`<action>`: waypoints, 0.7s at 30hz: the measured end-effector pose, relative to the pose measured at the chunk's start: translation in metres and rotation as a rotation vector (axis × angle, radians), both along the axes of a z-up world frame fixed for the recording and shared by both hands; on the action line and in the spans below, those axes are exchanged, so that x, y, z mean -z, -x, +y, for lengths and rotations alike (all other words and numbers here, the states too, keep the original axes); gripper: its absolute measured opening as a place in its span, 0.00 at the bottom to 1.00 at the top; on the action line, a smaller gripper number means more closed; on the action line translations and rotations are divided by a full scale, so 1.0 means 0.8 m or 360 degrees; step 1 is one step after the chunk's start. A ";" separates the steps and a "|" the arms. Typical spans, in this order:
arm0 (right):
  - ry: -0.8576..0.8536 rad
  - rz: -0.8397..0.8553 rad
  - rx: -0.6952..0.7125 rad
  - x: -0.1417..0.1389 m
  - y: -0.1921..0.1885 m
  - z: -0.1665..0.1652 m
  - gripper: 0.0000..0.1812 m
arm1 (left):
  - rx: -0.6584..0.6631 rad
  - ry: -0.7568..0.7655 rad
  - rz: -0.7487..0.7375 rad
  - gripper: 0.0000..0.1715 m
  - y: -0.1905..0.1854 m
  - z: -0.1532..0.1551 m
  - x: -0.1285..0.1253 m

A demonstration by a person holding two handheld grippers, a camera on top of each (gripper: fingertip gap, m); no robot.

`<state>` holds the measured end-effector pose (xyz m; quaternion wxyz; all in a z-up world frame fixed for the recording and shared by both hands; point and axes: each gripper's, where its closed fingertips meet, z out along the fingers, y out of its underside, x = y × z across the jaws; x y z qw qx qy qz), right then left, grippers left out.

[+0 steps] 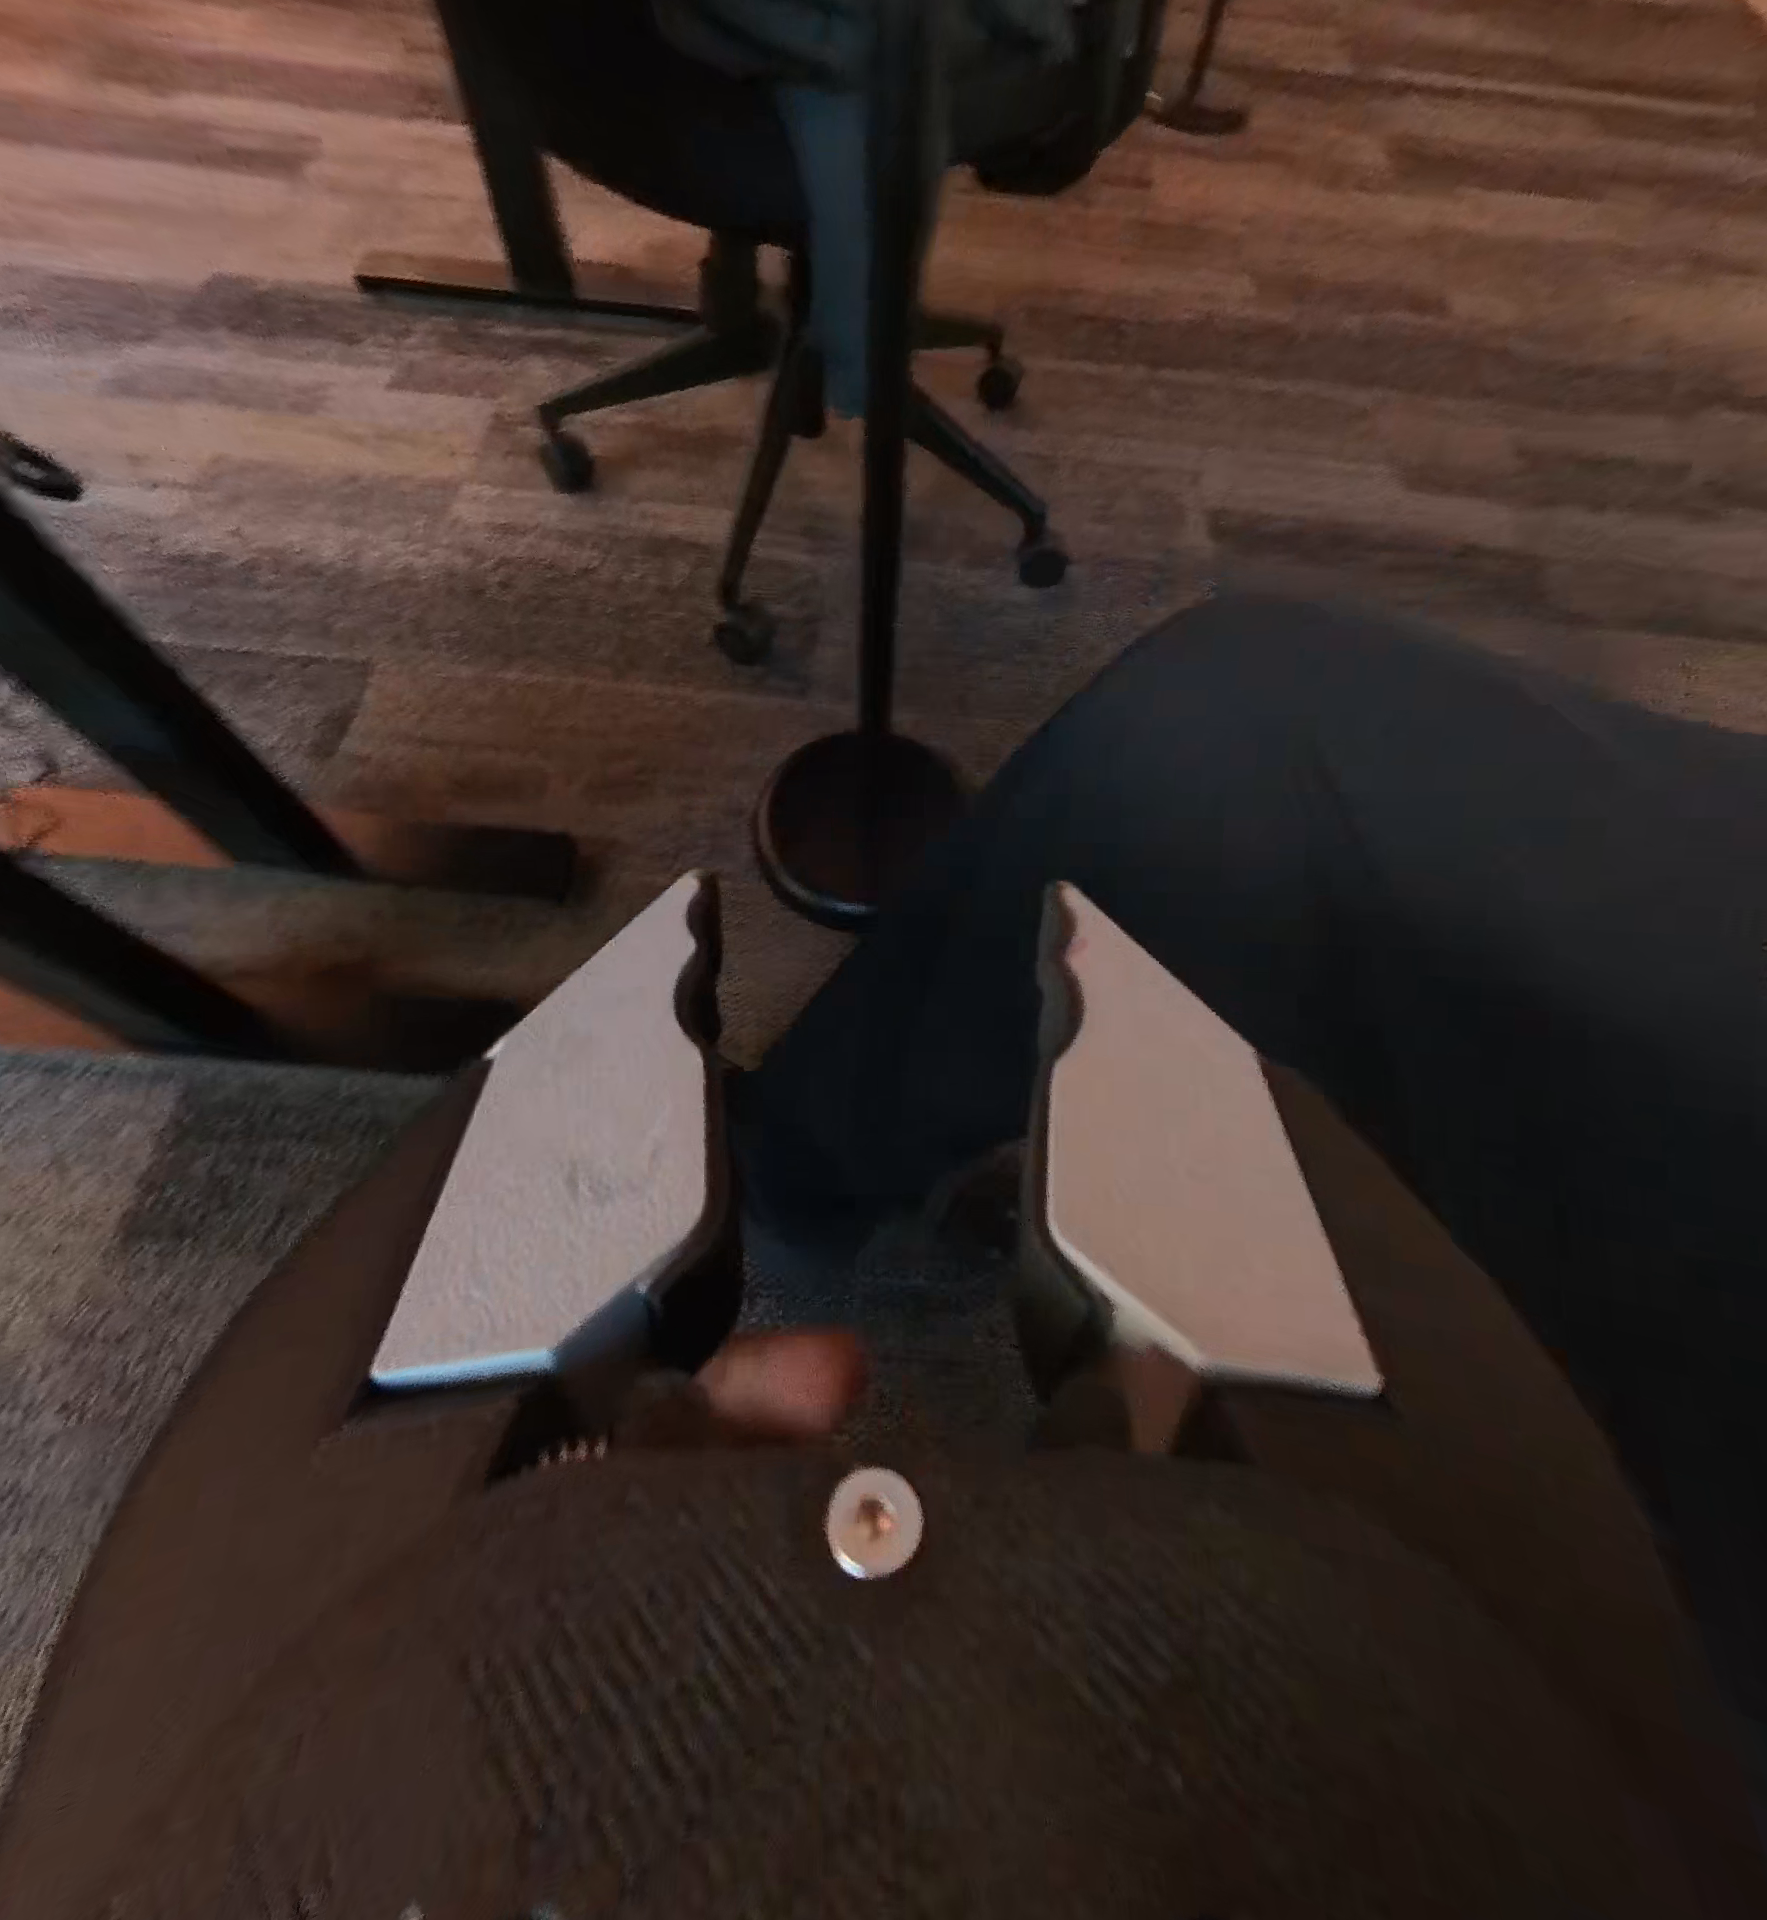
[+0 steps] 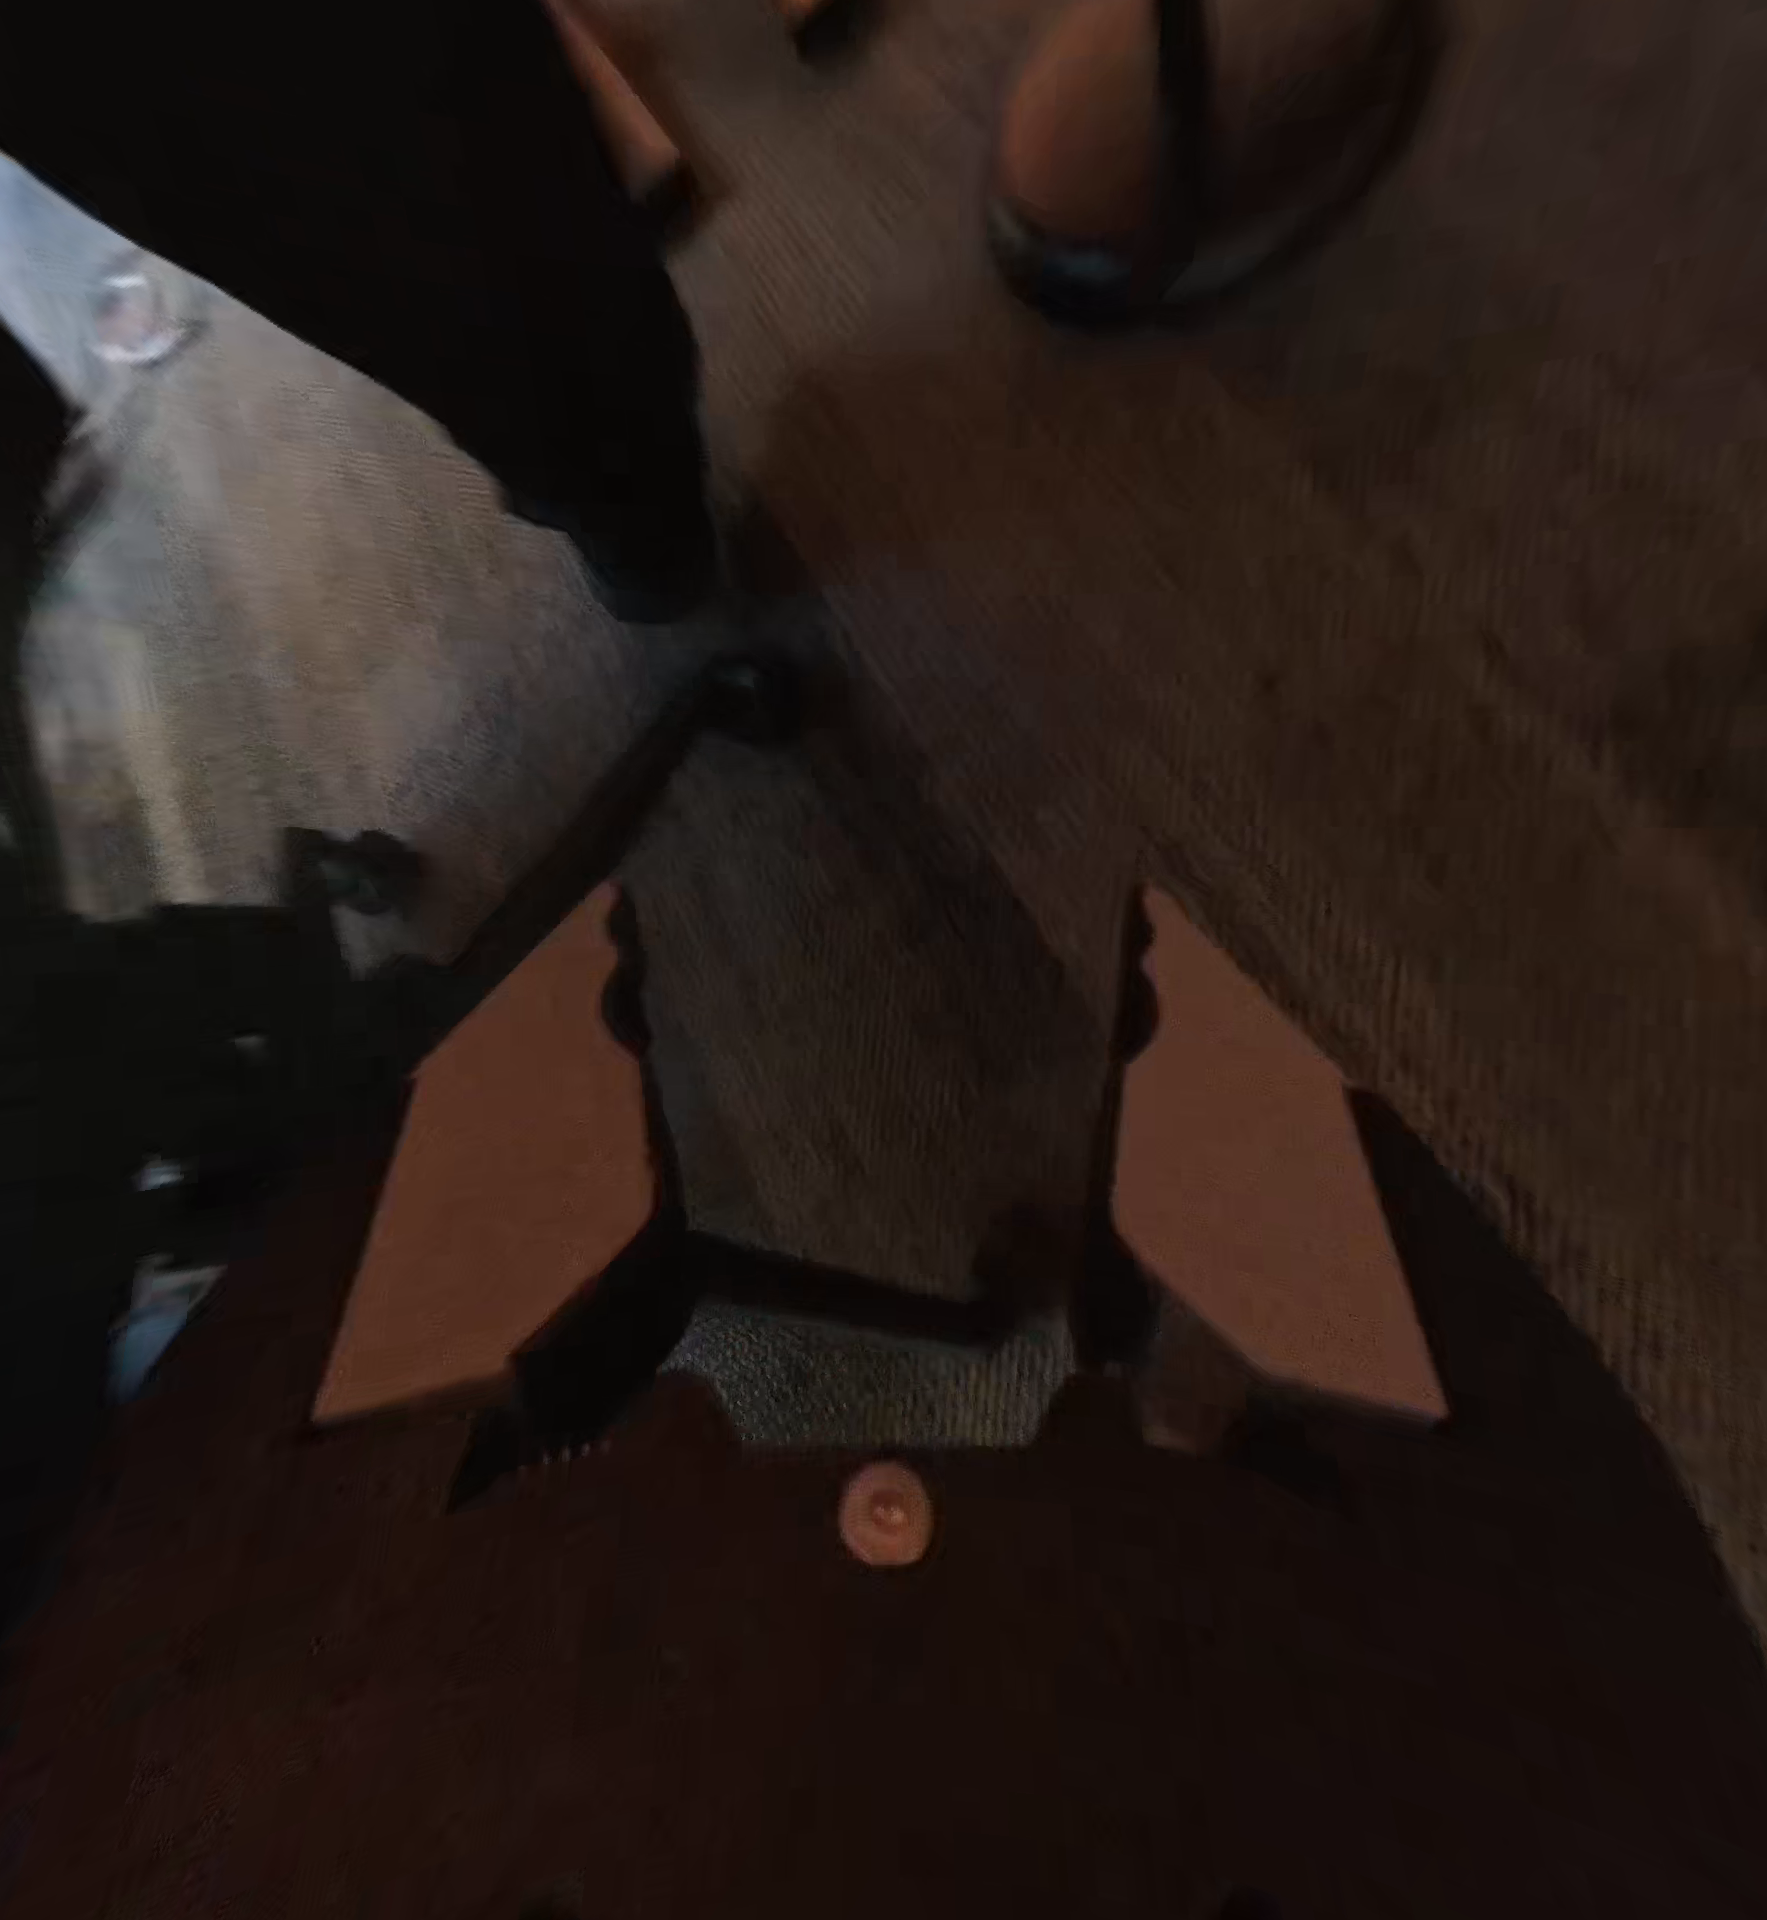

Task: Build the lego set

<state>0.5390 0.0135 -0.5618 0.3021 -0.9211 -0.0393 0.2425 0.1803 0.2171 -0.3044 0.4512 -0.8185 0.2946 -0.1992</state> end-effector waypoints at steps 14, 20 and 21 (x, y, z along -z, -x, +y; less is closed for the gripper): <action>0.0576 0.0294 0.1214 0.185 -0.025 -0.323 0.39 | 0.0704 0.0313 0.0147 0.36 -0.263 -0.043 0.101; 0.0411 0.0212 0.1301 0.142 -0.049 -0.373 0.37 | 0.0837 0.0252 0.0030 0.35 -0.274 -0.077 0.084; 0.0333 0.0183 0.1309 0.125 -0.063 -0.376 0.34 | 0.0830 0.0241 0.0022 0.35 -0.265 -0.077 0.081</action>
